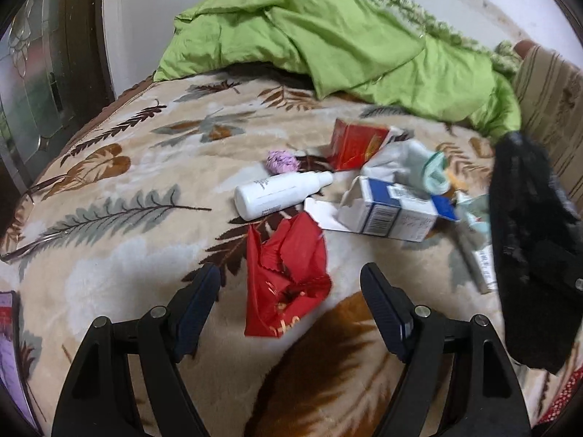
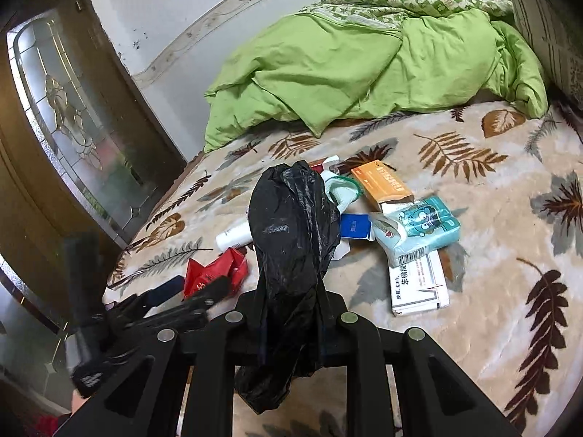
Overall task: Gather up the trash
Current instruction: 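Grasp the red wrapper with the left gripper while the right holds the black bag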
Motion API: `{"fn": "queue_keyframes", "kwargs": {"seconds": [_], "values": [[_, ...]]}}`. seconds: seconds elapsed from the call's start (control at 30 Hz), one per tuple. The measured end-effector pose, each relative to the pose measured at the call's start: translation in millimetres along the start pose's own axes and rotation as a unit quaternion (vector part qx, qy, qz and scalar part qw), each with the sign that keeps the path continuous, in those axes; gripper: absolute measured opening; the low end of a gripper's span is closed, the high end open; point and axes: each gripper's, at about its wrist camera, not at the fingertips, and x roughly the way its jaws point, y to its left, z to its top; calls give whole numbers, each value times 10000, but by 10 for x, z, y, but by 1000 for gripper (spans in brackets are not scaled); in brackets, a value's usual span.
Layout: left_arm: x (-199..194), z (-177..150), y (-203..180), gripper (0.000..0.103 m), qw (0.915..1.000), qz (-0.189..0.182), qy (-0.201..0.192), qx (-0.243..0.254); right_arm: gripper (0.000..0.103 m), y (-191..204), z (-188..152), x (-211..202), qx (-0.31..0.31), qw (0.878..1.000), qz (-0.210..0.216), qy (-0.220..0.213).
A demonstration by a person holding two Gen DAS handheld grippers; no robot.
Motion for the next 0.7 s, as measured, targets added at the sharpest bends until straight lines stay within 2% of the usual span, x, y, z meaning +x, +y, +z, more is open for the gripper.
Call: {"fn": "queue_keyframes", "kwargs": {"seconds": [0.07,0.17,0.23,0.3,0.43,0.7], "values": [[69,17,29,77,9999,149,30,-34,20,21,-26,3,-44,10000,-8,8],[168,15,113,38,9995,71,244,-204,20,59,-47,14,-118,9999,7,37],[174,-8,160,37,9988,-72,307,-367,20,78,-62,-3,-172,9998,-14,24],[118,-19,147,31,9990,-156,224,-362,20,87,-80,-24,-191,9998,-50,3],[-78,-65,66,30,9984,-467,-24,-331,20,87,-175,-123,-181,9997,-156,-30],[-600,-199,-112,30,9954,-781,-551,-88,20,41,-364,-495,-302,9978,-514,-301]]}}
